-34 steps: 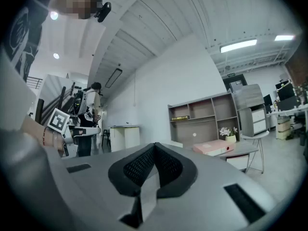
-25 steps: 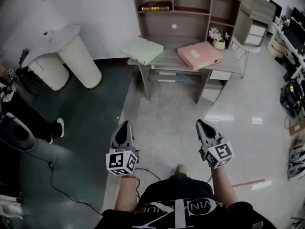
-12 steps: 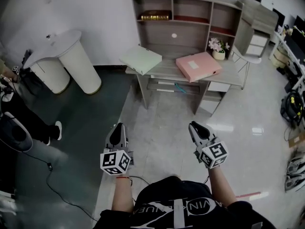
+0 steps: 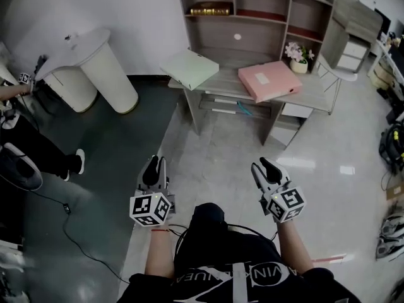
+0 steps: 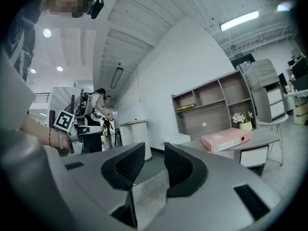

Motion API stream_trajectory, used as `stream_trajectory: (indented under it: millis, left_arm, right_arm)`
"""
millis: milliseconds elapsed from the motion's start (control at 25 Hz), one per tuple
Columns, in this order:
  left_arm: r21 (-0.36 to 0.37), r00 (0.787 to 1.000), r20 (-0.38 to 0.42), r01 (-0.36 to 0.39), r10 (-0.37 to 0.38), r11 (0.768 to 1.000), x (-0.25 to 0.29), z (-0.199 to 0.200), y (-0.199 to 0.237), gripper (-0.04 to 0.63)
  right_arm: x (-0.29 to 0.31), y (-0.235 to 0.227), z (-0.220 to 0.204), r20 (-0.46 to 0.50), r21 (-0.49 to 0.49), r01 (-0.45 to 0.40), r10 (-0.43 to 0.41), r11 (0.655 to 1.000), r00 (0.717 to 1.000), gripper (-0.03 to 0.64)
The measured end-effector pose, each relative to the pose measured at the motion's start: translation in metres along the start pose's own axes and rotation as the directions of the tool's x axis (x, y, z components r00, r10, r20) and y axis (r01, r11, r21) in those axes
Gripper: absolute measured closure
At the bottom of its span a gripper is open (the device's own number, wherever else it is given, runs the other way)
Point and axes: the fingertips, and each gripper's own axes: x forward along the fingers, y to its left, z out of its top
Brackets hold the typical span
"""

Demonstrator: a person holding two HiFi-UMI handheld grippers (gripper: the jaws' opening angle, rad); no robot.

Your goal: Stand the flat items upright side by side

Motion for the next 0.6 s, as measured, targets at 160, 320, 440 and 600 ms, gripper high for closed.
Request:
stream_trajectory:
  millis: [160, 320, 440, 600]
  left_arm:
    - [-0.028, 1.0, -0.001, -0.004, 0.004, 1.0, 0.017, -0.001, 0.002, 0.516]
    - [-0.044, 0.999, -0.018, 0.04, -0.041, 0.998, 0.04, -0.01, 0.003, 0.516]
    - [-0.057, 0.998, -0.02, 0.05, -0.051, 0.997, 0.063, -0.007, 0.017, 0.515]
    - [-0.057, 0.998, -0.03, 0.056, -0.058, 0.997, 0.095, -0.006, 0.047, 0.515]
  right_arm:
    - [0.01, -0.005, 0.0, -0.005, 0.0, -0.015, 0.015, 1.0, 1.0, 0.482]
    - [0.029, -0.018, -0.003, -0.004, 0.021, 0.003, -0.003, 1.0, 1.0, 0.482]
    - [0.056, -0.021, 0.0, -0.01, 0.027, 0.009, -0.009, 1.0, 1.0, 0.477]
    - [0.102, -0.021, 0.006, -0.014, 0.02, -0.005, 0.005, 1.0, 1.0, 0.471]
